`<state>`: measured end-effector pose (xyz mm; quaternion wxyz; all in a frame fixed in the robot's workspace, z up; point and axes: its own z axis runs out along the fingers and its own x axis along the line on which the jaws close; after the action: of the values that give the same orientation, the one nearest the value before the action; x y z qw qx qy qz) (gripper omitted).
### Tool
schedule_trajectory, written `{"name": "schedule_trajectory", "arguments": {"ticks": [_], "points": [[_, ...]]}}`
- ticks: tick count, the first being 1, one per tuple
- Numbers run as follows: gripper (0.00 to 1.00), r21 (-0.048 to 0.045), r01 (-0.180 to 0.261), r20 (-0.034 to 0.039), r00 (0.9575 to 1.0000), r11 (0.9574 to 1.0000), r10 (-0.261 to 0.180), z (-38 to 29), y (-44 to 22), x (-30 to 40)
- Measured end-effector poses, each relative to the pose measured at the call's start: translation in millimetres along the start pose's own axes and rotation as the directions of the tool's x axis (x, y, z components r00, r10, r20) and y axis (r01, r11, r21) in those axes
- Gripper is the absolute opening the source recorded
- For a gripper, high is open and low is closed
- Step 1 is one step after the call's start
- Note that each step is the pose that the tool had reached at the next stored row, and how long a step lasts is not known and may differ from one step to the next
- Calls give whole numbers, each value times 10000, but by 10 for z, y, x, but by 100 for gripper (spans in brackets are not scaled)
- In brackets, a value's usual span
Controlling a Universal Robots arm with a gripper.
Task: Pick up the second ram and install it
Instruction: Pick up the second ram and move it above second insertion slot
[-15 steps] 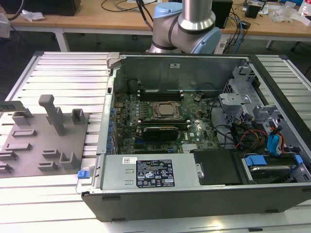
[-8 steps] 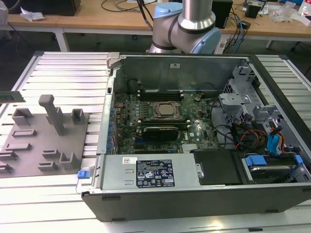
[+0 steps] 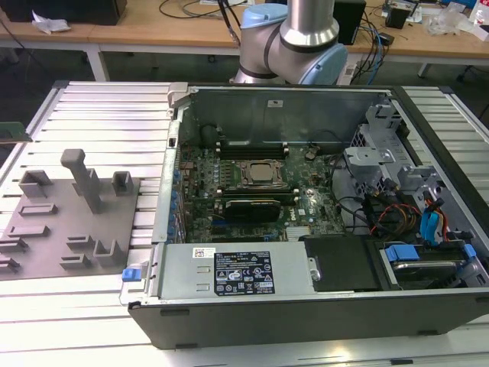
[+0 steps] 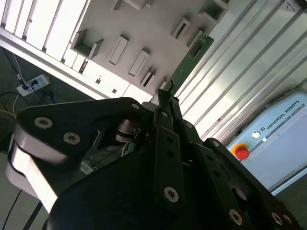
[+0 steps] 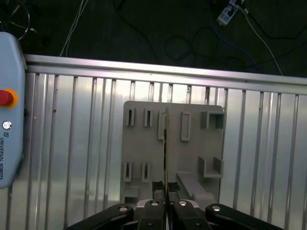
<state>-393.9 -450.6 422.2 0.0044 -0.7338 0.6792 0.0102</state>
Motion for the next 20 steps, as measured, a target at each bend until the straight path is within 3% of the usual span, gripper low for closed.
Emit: {"name": "schedule_trajectory", "arguments": {"ticks": [4, 6, 9, 11, 16, 20], "points": [[14, -5, 0, -3, 10000, 10000, 0, -6, -14, 1], [14, -3, 0, -2, 10000, 10000, 0, -4, -74, 3], [14, -3, -1, -3, 10000, 10000, 1, -5, -303, -5], [14, -3, -1, -3, 10000, 10000, 1, -5, -391, -10], [14, -7, -1, -3, 10000, 10000, 1, -8, -681, -13], [14, -9, 0, -3, 10000, 10000, 0, -9, -951, -14]]}}
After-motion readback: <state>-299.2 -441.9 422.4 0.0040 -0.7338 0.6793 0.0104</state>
